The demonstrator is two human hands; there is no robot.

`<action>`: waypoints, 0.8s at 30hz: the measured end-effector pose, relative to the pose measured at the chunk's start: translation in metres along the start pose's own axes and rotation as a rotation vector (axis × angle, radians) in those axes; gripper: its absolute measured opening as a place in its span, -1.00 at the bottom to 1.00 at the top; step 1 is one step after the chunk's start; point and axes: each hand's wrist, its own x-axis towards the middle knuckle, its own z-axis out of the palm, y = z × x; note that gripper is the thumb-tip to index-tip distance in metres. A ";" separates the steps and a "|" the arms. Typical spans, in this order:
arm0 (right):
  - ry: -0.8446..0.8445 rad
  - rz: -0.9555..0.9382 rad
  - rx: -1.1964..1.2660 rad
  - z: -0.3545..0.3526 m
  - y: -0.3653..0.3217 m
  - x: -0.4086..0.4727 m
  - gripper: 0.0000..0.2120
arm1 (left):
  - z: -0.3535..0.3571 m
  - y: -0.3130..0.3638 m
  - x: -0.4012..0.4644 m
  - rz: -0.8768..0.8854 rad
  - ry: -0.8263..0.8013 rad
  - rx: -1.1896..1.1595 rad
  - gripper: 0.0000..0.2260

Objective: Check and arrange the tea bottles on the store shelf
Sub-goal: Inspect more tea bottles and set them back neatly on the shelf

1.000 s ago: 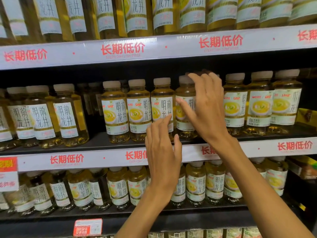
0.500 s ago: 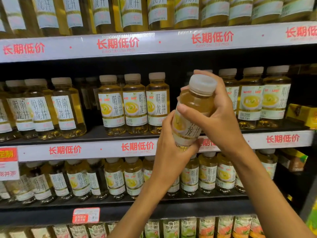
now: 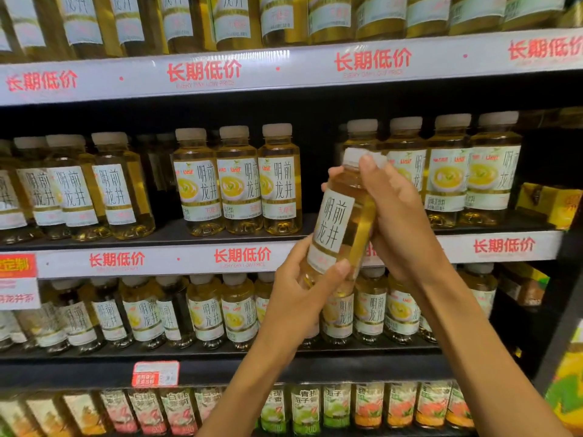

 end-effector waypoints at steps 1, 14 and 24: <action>0.003 -0.001 0.015 -0.001 -0.001 -0.001 -0.59 | 0.003 0.000 -0.001 0.016 0.012 0.011 -0.62; -0.068 0.155 0.217 -0.021 -0.002 -0.017 -0.50 | 0.020 -0.016 -0.023 -0.206 -0.079 -0.143 -0.51; -0.131 0.213 0.256 -0.009 -0.004 -0.014 -0.51 | 0.011 0.000 -0.027 -0.335 -0.159 -0.547 -0.40</action>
